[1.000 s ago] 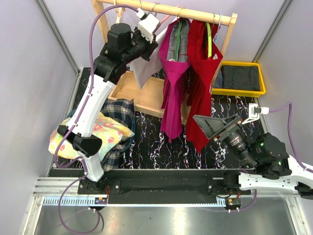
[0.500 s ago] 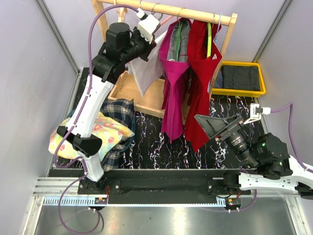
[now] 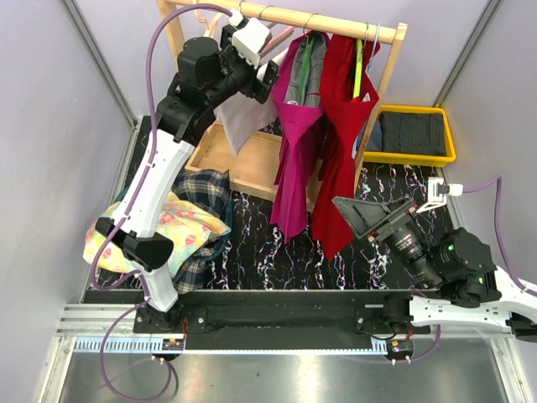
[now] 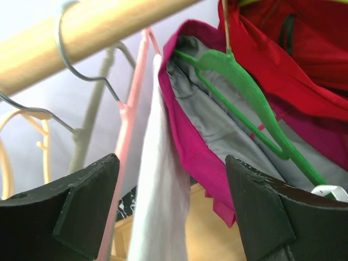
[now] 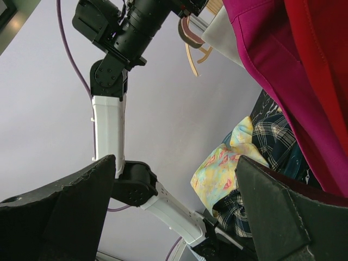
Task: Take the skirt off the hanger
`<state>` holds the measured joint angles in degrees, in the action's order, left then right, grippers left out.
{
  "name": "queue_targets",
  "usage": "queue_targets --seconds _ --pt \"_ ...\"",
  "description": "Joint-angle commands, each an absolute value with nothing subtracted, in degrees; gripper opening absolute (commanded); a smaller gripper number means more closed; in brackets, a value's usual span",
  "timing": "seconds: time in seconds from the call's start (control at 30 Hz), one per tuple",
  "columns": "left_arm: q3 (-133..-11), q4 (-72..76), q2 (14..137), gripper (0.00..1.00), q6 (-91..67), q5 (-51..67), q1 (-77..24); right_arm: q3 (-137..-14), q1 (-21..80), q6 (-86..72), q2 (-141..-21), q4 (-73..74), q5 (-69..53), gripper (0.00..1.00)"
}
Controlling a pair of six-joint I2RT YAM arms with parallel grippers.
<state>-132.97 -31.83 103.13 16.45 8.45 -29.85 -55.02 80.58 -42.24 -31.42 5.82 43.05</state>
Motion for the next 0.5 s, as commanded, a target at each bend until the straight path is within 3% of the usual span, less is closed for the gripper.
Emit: queue_targets --seconds 0.0,0.47 --pt "-133.42 -25.23 100.37 0.83 15.82 7.03 -30.06 -54.58 80.86 -42.63 -31.90 4.57 44.38 1.00" --pt "-133.51 -30.85 103.09 0.70 16.17 7.64 -29.97 -53.88 80.86 -42.80 -30.32 4.57 45.61 1.00"
